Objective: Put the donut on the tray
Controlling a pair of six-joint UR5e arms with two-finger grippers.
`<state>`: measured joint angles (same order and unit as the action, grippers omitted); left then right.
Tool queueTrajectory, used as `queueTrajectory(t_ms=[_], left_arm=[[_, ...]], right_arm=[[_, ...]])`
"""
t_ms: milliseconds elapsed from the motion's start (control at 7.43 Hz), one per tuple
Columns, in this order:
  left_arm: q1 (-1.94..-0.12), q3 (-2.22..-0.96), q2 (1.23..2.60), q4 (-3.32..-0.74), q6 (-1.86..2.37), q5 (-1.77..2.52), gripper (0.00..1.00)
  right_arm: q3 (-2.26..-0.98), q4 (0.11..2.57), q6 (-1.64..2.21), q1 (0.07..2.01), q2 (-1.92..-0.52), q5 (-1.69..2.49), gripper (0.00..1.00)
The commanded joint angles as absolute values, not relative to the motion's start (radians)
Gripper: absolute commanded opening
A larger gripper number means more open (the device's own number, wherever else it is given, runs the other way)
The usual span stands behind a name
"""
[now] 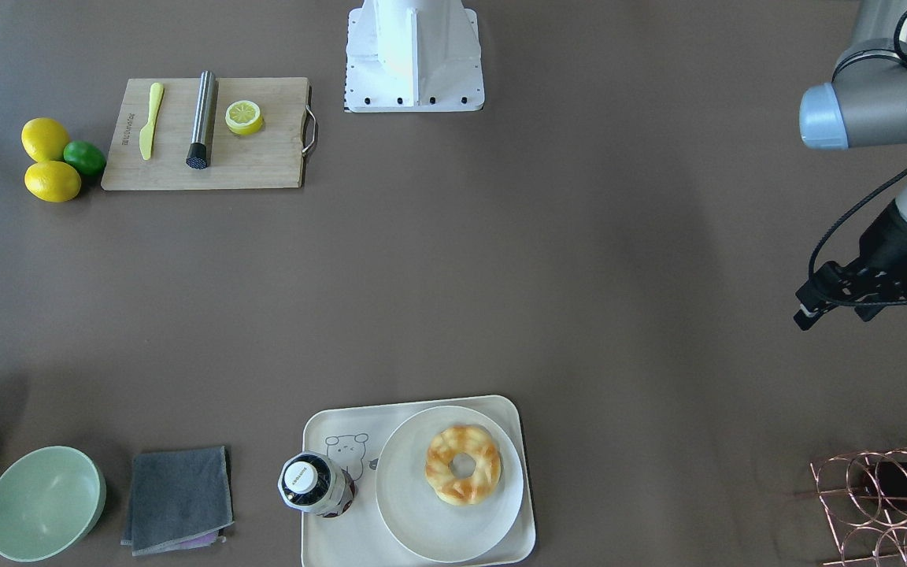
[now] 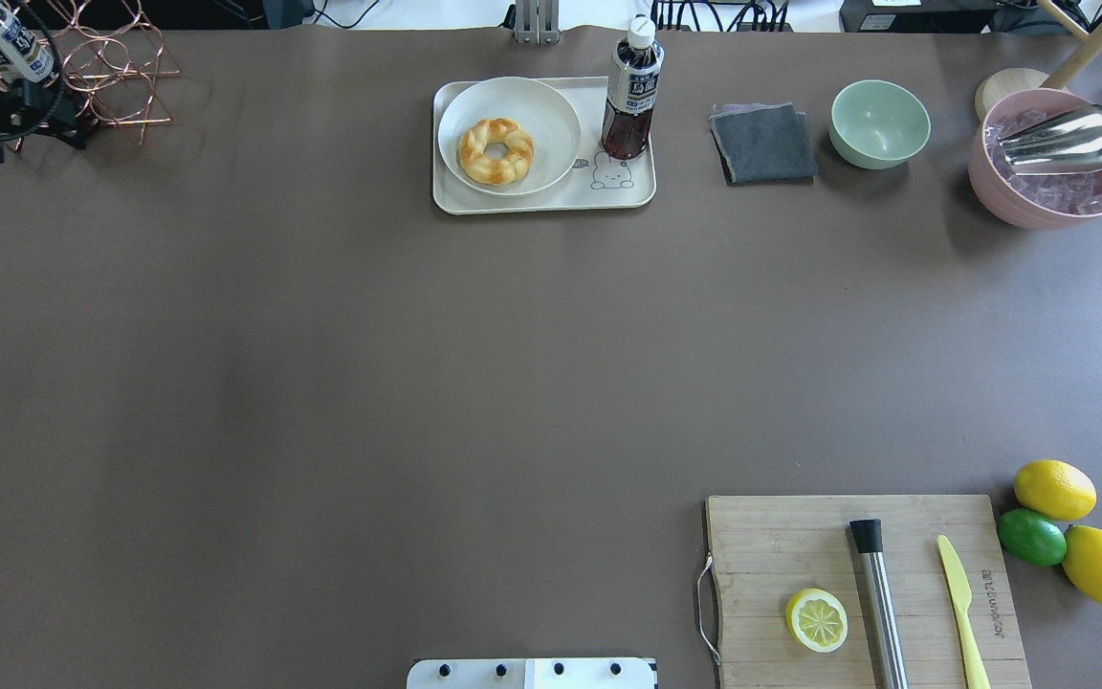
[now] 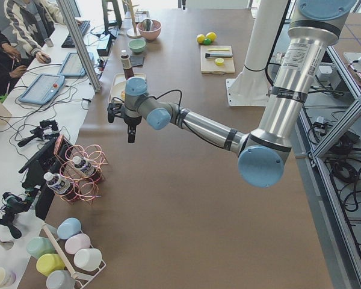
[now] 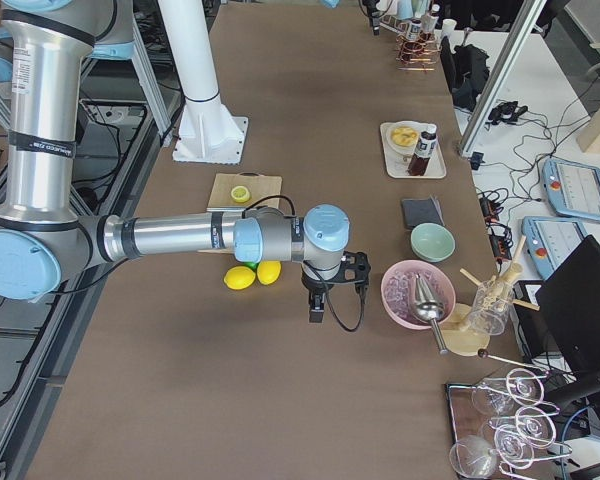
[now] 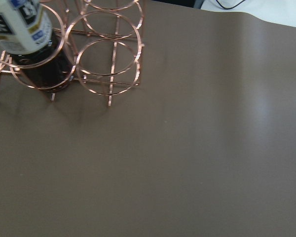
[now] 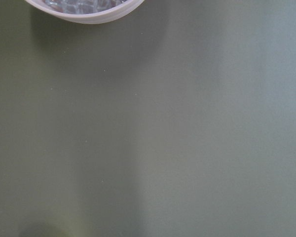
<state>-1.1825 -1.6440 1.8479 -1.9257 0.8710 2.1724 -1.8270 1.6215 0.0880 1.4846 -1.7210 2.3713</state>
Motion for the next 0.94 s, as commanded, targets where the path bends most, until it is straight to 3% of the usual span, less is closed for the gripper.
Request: queueTrajectory(t_ms=[0, 269, 808], left_arm=[[-1.378, -1.682, 1.681, -1.927, 0.56, 2.376, 0.98], [-1.42, -1.687, 1.545, -1.925, 0.375, 2.361, 0.98], [-1.503, -1.678, 1.448, -1.927, 0.031, 2.2, 0.98]], right_arm=[[-1.795, 1.624, 0.006, 1.539, -1.73, 2.353, 1.0], [-1.793, 1.628, -0.054, 1.58, -1.747, 2.333, 1.0], [-1.789, 1.618, -0.06, 1.603, -1.769, 2.273, 1.0]])
